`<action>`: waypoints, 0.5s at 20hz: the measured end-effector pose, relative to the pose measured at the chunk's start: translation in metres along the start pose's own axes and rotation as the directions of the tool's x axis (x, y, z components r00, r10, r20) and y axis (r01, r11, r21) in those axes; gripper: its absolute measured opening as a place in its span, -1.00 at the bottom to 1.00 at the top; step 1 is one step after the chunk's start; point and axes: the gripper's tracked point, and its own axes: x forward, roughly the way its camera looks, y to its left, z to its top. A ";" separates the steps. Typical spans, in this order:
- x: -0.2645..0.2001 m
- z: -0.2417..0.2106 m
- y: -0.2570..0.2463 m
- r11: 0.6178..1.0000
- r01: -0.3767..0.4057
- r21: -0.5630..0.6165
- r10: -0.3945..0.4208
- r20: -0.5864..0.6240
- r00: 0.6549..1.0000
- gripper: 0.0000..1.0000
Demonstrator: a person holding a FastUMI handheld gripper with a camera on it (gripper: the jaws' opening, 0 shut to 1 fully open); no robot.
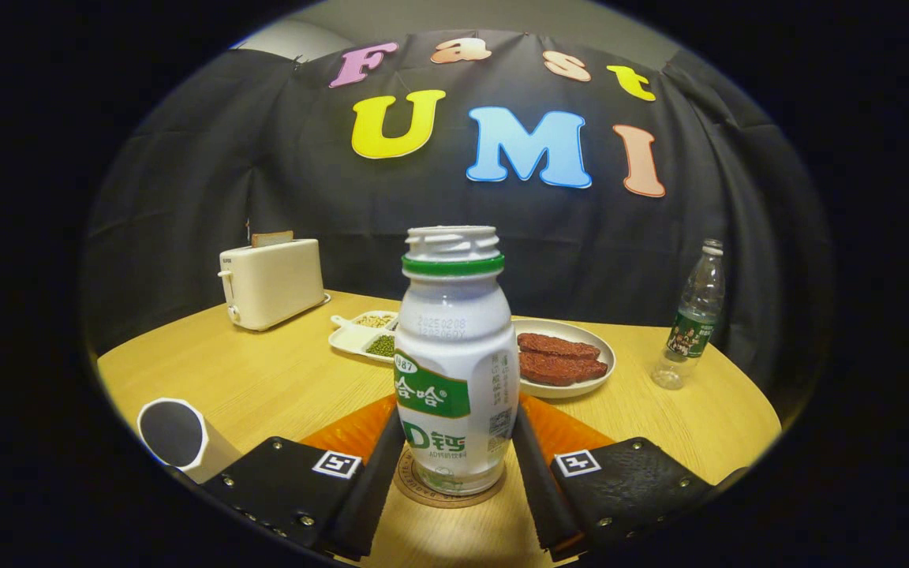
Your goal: Take the bottle from table, then pour the juice into the cup, finally place the bottle on the coaster
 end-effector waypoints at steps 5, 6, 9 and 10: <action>0.001 -0.003 -0.003 0.997 -0.023 0.067 0.022 0.017 1.000 0.49; 0.003 -0.003 -0.001 0.997 -0.031 0.068 0.029 0.021 0.999 0.49; -0.003 0.007 0.002 0.993 -0.064 0.098 0.058 0.063 0.996 0.56; -0.005 0.013 0.004 0.992 -0.072 0.099 0.064 0.082 0.995 0.74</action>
